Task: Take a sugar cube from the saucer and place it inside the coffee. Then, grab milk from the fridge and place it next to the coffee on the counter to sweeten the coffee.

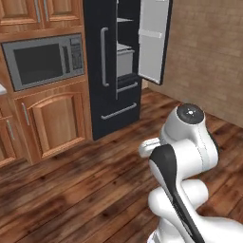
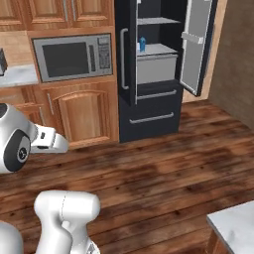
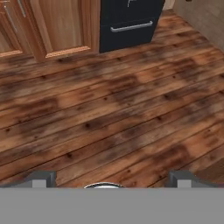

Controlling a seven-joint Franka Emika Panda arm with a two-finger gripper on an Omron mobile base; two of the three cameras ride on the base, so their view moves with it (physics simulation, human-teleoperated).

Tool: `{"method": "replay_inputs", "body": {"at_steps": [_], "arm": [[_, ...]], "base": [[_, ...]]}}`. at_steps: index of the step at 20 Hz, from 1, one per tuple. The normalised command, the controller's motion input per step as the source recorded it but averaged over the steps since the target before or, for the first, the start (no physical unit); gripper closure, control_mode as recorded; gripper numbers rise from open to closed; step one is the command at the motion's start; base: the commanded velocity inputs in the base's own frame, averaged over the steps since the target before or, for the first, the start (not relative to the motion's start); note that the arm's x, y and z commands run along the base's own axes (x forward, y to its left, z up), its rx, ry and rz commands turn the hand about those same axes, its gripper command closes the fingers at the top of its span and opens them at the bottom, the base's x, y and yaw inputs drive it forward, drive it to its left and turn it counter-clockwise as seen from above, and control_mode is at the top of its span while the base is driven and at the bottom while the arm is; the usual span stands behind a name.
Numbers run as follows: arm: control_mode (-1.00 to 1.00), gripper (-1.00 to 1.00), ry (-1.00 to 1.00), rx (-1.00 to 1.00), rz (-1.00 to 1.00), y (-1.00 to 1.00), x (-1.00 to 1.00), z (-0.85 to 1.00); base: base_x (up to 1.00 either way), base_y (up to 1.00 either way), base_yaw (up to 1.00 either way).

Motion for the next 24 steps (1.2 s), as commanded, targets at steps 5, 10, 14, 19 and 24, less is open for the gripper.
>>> {"method": "replay_inputs", "body": {"at_steps": [5,10,14,19,24], "arm": [[1.00,-1.00,0.00,0.00,0.00,0.00,0.00,0.00],[1.00,-1.00,0.00,0.00,0.00,0.00,0.00,0.00],[1.00,-1.00,0.00,0.00,0.00,0.00,0.00,0.00],[1.00,-1.00,0.00,0.00,0.00,0.00,0.00,0.00],[1.00,-1.00,0.00,0.00,0.00,0.00,0.00,0.00]], "base": [[1.00,-0.15,-0.03],[1.00,-0.49,0.00],[1.00,-0.89,0.01],[1.00,-0.82,0.07],[1.00,-0.44,0.16]]}}
